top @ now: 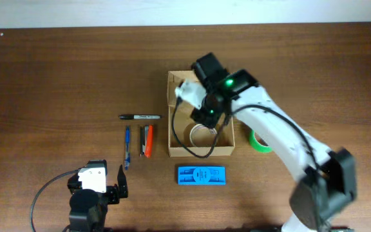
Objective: Pack container
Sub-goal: 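Carry the white tape roll into the box and release it, then move the right gripper to the green tape roll and grasp its rim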
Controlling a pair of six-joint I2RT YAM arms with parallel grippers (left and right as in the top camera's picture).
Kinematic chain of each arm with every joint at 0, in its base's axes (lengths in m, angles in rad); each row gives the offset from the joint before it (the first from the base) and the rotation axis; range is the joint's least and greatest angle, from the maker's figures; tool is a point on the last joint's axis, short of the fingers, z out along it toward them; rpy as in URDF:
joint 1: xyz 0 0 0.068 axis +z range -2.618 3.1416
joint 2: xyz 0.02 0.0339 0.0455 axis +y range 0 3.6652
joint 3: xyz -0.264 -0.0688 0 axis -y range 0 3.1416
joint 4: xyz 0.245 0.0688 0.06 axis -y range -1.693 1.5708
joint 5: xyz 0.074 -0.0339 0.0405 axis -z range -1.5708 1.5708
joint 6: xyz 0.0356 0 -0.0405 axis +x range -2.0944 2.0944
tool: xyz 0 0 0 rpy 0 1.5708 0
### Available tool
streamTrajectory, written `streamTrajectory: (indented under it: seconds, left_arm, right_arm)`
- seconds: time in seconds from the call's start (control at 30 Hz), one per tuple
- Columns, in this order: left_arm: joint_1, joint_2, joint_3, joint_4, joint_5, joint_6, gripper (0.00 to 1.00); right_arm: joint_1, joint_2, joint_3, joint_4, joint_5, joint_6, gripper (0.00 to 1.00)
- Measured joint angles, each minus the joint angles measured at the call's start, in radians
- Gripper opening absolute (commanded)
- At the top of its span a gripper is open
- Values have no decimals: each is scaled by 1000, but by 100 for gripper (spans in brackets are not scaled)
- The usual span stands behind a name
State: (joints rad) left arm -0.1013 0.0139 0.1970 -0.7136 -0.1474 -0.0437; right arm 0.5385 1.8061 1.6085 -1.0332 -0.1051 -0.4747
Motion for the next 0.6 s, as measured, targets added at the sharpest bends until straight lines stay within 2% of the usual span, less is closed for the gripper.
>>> streamTrajectory:
  seconds: [0.03,0.1,0.27,0.37,0.43,0.6]
  left_arm:
    - [0,0,0,0,0,0,100]
    - [0,0,0,0,0,0,100]
    - [0,0,0,0,0,0,100]
    - [0,0,0,0,0,0,100]
    - [0,0,0,0,0,0,99]
    - [0,0,0,0,0,0,100]
  right_arm:
    - [0,-24,15,0,24,42,58]
    - [0,-83,46,-11,119,180,66]
    - [0,-211,65,-163,382,551,71]
    - [-1,-250,66,-279,478,736,85]
    - [-10,-257,66,-372,517,834,93]
    - [-93,-267,26,-464,560,968,95]
